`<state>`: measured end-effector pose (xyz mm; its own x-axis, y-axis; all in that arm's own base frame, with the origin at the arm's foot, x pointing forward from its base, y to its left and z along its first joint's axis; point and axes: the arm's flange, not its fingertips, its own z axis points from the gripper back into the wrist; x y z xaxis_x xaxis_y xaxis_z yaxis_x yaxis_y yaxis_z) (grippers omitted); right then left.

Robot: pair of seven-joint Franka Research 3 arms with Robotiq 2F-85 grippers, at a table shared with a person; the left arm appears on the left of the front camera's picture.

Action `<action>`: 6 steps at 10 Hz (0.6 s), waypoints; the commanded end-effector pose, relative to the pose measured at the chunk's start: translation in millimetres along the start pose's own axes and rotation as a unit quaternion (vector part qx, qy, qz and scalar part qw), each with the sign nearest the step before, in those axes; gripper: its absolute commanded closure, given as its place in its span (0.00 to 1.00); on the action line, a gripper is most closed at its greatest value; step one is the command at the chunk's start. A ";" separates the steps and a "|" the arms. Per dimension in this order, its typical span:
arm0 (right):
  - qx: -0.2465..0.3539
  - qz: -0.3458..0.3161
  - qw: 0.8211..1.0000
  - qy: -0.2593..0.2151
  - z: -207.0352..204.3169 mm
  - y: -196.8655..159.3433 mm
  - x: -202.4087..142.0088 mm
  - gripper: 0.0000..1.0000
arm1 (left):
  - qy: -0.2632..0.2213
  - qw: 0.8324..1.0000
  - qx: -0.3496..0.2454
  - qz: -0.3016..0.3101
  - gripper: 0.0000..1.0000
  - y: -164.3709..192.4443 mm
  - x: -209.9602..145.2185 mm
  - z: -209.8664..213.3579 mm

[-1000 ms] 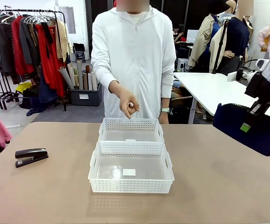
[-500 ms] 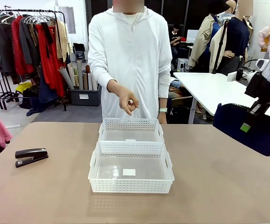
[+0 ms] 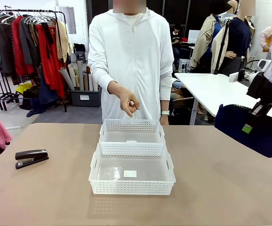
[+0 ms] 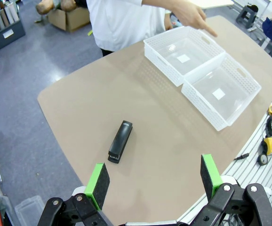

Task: Distribute items into two baskets.
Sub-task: Move the picked Pencil pouch towards the Organizing basket indicated by the person, stopping as directed.

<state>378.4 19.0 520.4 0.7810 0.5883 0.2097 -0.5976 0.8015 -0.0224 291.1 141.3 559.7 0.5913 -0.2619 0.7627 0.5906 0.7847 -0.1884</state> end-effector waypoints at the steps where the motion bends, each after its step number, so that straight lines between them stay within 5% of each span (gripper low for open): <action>1: 0.001 0.011 1.000 0.001 -6.8 13.7 6.5 1.00 | -0.005 1.000 -0.005 -0.005 0.00 1.1 0.8 0.0; 6: 0.005 0.080 0.997 -0.003 -20.5 57.5 28.4 1.00 | -0.005 1.000 -0.005 -0.005 0.00 1.1 0.8 0.0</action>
<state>368.5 78.8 509.3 0.6944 0.6945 0.1886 -0.7005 0.7123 -0.0440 291.1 141.4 559.7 0.5912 -0.2621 0.7628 0.5906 0.7847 -0.1881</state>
